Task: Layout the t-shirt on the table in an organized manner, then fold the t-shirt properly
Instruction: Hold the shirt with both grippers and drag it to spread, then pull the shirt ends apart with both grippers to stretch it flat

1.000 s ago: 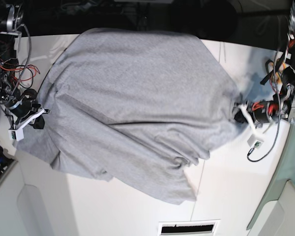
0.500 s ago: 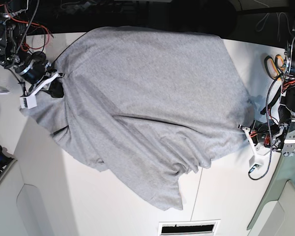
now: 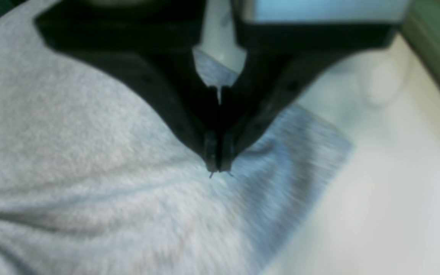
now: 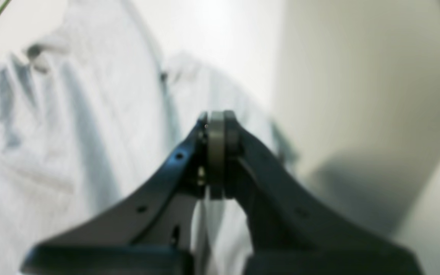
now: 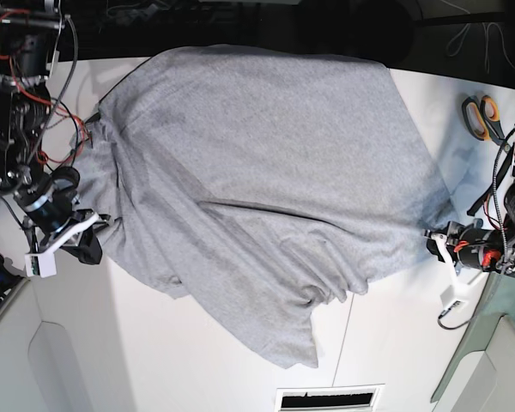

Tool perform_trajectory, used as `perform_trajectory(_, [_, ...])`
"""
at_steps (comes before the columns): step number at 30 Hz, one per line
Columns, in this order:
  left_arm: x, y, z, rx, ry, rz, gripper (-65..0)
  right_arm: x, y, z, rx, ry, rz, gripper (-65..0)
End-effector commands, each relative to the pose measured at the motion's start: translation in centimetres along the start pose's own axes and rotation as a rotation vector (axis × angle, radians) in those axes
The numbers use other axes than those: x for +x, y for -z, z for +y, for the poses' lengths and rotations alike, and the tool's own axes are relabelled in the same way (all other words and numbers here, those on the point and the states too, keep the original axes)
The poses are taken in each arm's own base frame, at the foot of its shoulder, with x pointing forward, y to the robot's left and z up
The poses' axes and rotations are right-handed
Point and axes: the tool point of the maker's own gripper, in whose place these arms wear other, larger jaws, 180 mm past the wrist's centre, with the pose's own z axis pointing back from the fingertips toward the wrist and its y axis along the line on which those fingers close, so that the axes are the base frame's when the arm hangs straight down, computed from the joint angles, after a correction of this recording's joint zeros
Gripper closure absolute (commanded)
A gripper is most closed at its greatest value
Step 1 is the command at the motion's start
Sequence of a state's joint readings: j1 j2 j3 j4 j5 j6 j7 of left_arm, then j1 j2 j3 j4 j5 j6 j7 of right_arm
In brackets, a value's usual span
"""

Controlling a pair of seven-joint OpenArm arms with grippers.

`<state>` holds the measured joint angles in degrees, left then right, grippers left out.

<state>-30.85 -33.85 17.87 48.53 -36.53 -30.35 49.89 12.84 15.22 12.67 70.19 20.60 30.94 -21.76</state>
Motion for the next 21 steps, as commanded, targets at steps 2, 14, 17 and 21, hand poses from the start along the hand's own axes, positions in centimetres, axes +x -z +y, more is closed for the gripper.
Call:
perform_trajectory(2, [0.0, -0.2, 0.1, -0.002, 0.004, -0.012, 0.0, 4.4, 1.8, -0.3, 0.006, -0.020, -0.069, 0.0])
perform_trajectory(14, [-9.0, 3.1, -2.4, -0.046, -0.018, 0.105, 0.0, -3.7, 9.4, 3.3, 0.074, -0.094, 0.237, 0.0])
perform_trajectory(17, [-9.8, 3.5, -1.8, 0.017, -0.012, 0.140, 0.0, -5.3, 9.4, 3.0, 0.043, -0.144, 0.288, 0.0])
perform_trajectory(21, [-11.2, 3.7, -0.8, 0.069, -0.015, 0.191, 0.0, -5.0, 8.8, 0.4, -0.031, -0.172, 0.294, 0.0])
